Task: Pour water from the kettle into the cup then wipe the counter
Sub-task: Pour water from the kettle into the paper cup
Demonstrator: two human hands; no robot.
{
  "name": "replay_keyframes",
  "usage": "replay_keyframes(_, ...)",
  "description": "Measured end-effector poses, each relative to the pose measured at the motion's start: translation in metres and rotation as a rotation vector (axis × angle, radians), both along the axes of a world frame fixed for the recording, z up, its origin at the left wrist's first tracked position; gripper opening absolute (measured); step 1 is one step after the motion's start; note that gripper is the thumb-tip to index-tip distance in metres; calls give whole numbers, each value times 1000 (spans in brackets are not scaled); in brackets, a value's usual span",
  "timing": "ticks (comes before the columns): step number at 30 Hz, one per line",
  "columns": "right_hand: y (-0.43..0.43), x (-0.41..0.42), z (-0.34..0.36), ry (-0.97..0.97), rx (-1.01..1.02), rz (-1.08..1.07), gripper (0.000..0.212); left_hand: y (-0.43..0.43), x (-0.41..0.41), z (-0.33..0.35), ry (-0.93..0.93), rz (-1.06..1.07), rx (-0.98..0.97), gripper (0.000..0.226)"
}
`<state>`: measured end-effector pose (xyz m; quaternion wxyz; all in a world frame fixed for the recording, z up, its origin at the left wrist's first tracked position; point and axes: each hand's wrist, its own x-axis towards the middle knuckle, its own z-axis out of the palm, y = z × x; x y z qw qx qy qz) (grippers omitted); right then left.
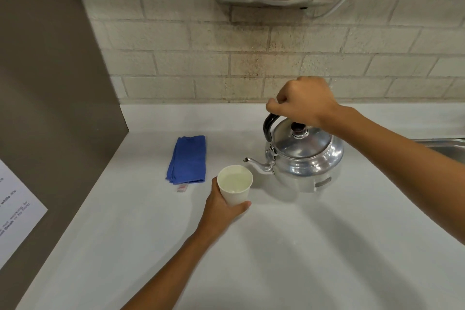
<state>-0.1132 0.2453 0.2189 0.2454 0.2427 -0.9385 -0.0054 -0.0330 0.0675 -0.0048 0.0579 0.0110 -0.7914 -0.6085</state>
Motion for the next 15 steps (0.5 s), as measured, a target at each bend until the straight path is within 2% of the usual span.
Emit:
replay_keyframes(4, 14, -20, -9, -63, -221, -113, 53, 0, 0, 0, -11, -12, 3, 82)
replay_keyframes(7, 16, -38, -19, -128, -352, -186, 53, 0, 1, 1, -15, -16, 12, 74)
replay_keyframes(15, 0, -77, -50, -260, -584, -287, 56, -1, 1, -3, -16, -38, 38, 73)
